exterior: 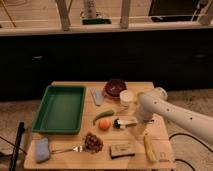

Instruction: Wipe tray with brush

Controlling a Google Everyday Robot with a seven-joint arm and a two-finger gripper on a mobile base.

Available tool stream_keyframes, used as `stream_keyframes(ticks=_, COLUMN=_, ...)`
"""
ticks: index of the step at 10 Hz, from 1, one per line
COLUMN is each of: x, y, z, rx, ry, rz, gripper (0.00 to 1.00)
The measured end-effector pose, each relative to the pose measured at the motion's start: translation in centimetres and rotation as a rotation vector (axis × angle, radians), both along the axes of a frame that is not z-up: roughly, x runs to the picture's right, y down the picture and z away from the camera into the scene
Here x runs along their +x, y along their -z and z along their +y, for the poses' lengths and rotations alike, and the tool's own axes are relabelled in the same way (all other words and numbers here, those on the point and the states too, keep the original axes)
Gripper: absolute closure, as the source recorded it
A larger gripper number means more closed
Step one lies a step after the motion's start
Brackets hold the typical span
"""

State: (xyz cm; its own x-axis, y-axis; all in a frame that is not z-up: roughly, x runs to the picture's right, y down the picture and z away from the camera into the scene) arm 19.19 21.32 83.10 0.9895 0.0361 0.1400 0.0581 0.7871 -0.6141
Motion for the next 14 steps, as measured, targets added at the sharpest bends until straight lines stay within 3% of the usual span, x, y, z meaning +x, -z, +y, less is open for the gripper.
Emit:
stream_keyframes(ticks=5, x=0.3, y=-2.4, z=0.4, rx=0.003, ry=-0.009, rz=-0.051, gripper=0.98)
stream_keyframes(ticks=11, x=1.2, y=-2.4, z=0.6, rx=0.000, ry=0.012, rz=-0.056, gripper=1.00)
stream_keyframes(ticks=14, x=1.4, y=0.0, z=-1.9, rx=0.041, ry=0.061, rz=-0.074, gripper=1.00)
